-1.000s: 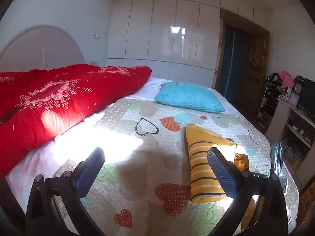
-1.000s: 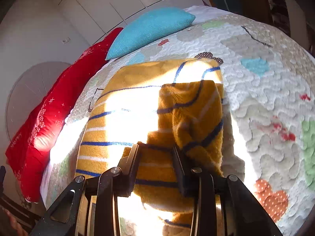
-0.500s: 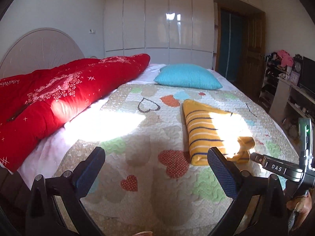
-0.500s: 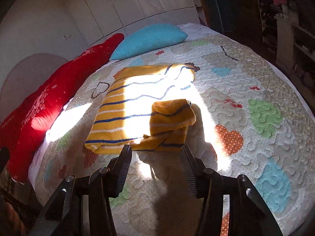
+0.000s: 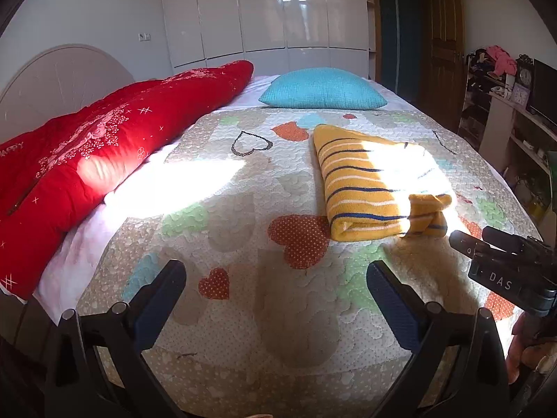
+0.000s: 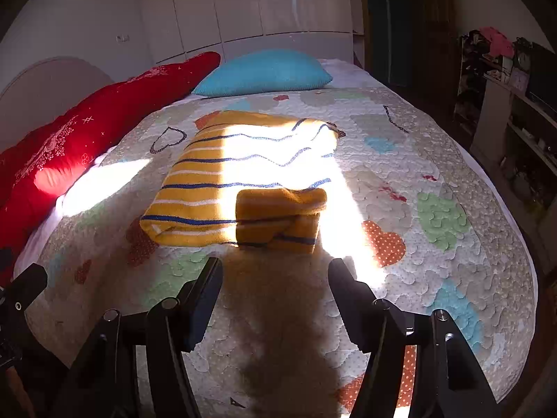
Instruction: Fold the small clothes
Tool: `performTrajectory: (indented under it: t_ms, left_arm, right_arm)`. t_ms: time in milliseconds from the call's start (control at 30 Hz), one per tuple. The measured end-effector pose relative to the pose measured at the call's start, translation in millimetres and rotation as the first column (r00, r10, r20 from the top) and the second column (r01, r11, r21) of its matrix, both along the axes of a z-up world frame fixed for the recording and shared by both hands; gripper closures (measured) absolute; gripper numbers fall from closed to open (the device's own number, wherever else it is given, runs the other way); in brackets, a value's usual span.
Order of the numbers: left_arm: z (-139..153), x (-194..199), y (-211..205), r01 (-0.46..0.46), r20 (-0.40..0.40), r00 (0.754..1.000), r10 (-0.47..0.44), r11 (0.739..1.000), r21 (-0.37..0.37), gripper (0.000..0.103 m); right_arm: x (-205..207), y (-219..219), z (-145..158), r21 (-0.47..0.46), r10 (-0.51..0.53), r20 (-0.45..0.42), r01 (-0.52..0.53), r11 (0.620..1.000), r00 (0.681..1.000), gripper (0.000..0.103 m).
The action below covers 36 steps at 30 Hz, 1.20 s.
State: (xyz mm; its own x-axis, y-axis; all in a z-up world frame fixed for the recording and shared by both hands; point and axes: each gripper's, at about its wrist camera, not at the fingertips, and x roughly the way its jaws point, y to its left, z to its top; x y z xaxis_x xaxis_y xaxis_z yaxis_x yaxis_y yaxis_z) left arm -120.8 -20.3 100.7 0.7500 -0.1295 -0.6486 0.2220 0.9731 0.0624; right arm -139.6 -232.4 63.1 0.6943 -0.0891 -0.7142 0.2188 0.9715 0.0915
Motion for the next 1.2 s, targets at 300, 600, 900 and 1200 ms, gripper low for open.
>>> performTrajectory:
  t_ms: [300,600,900,1200]
  left_arm:
    - [-7,3,-1,0.003,-0.043,0.999,-0.004,1.0,-0.003,0.0]
    - [-21,13,-4,0.026,-0.121,0.992,-0.029,0.999,-0.029,0.0]
    - [-32,23,-6,0.022,-0.178,0.984,-0.029,0.999,-0.04,0.0]
    - [-25,33,5,0.021,-0.139,0.99,-0.024,1.0,-0.021,0.0]
  right_arm:
    - [-1,-2,-6,0.002,-0.006,-0.015,0.006,1.0,1.0,0.034]
    - [6,-15,-6,-0.009,-0.034,0.012,0.034,0.999,0.999,0.033]
    - [137,-70,-11,0.097,-0.045,0.007,0.044,0.994,0.999,0.072]
    - [163,-91,0,0.091,-0.081,-0.071,0.087,0.992,0.994,0.061]
